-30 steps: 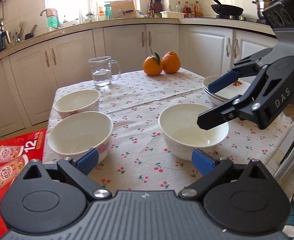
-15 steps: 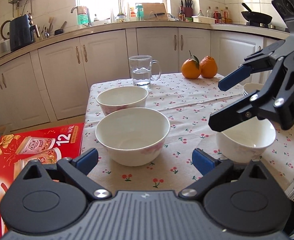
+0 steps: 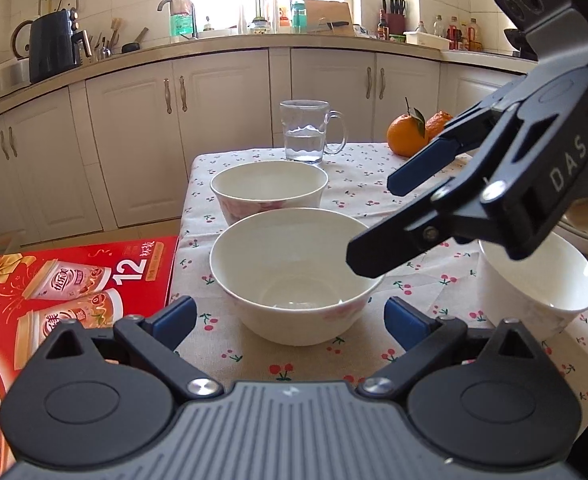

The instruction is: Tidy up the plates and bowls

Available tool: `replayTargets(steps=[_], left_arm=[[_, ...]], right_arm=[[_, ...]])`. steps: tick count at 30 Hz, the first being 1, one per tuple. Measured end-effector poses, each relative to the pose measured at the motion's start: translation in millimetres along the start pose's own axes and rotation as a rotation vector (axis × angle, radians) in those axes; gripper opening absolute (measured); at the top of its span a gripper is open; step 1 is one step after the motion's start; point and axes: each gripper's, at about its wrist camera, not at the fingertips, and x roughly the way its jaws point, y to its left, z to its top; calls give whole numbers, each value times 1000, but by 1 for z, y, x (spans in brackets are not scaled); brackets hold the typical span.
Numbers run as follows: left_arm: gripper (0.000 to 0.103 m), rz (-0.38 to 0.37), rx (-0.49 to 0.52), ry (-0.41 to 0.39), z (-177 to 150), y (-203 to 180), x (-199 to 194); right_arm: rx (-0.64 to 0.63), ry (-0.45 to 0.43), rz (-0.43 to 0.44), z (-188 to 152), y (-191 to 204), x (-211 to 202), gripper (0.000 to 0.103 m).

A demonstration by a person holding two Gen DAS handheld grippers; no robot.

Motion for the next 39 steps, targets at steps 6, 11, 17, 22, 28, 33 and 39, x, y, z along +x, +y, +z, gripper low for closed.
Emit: replayTargets(steps=[6,11,17,22,28,33,39], left_arm=[[98,-22,-5,-1,2,1,8],[94,-33,-13,2,4,2,12],[94,-33,5,-1,3,1,11],[94,-22,47,-2,4,-4,11],[91,-31,60,3,6,-3,12],[91,-48,42,10,6,0,15],[91,-50,47,16,7,1,16]], right_arm=[[18,34,27,13,-15,23,98],[40,64,56,19,-24,39,88],[85,91,92,23,-32,54,75],[83,101,95,24,-32,58,70],[77,106,104,24,-30,60,65],[76,106,106,23,-30,61,65],[74,111,109,23,-30,62,65]])
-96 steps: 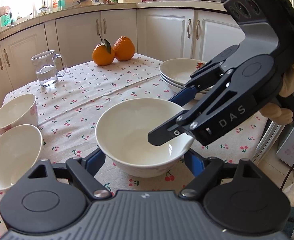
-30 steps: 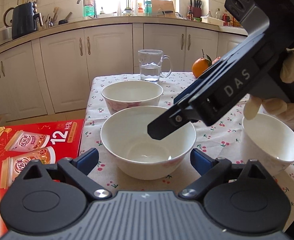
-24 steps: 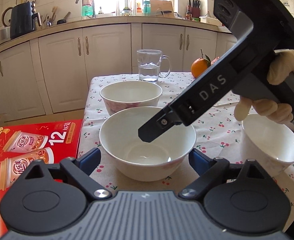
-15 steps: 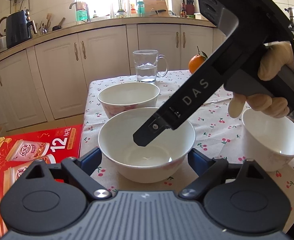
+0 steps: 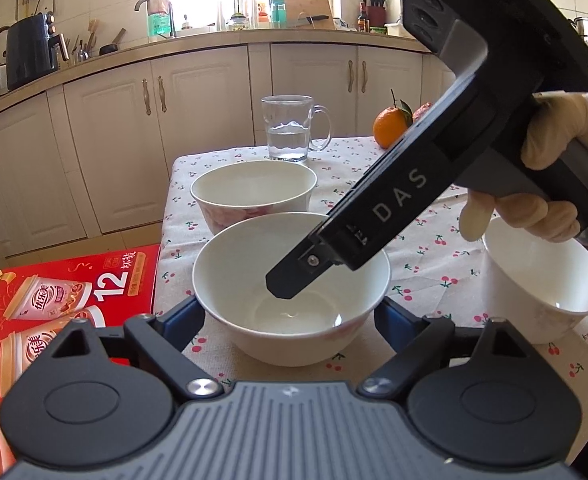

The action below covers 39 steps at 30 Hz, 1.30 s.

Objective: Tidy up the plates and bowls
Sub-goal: 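Close the right tool on the rim of another white bowl, then carry the bowl with the right tool and lower it onto the plate stack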

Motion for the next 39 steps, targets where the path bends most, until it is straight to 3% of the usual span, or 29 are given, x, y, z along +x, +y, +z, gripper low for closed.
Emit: replayTargets(steps=[19,39], left_arm=[[91,-32,32,-1,13,-28,-39],[91,-128,92,-41,35,-91,-65]], right_arm=[[11,-19,36,-18,11,-46,65],[2,-107,-33,-68,13,-136,65]])
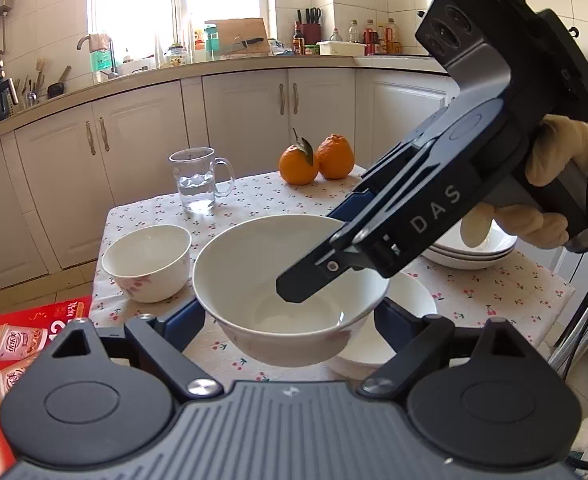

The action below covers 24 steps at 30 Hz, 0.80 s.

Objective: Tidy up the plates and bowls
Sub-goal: 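Carry the bowl with the right tool and lower it onto the plate stack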

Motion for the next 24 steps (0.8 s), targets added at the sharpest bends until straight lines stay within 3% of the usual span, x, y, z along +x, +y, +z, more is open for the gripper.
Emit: replayTargets(steps=[12,24], left_arm=[[91,-73,30,13,6,-30,15],[91,-101,26,58,4,-39,29]], right_arm=[[45,-29,-63,-31,-17,-35,65],[89,-19,-72,-51,-31,-35,65]])
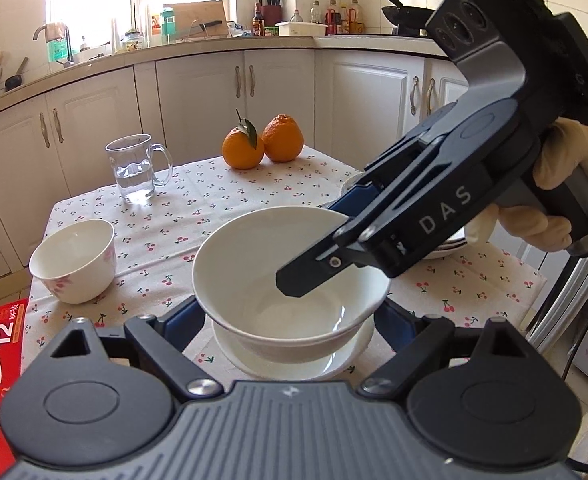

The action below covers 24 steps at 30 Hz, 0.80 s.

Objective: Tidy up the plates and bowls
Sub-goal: 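Carry the bowl with the right tool and lower it onto the plate stack, then open the right tool to release the bowl and withdraw it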

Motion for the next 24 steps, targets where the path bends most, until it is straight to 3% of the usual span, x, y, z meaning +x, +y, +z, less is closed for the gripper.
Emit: replayTargets(steps=[24], left_arm=[[91,-18,-20,47,-6,6,17]], right_arm=[[4,39,-4,-7,-7,20,65]])
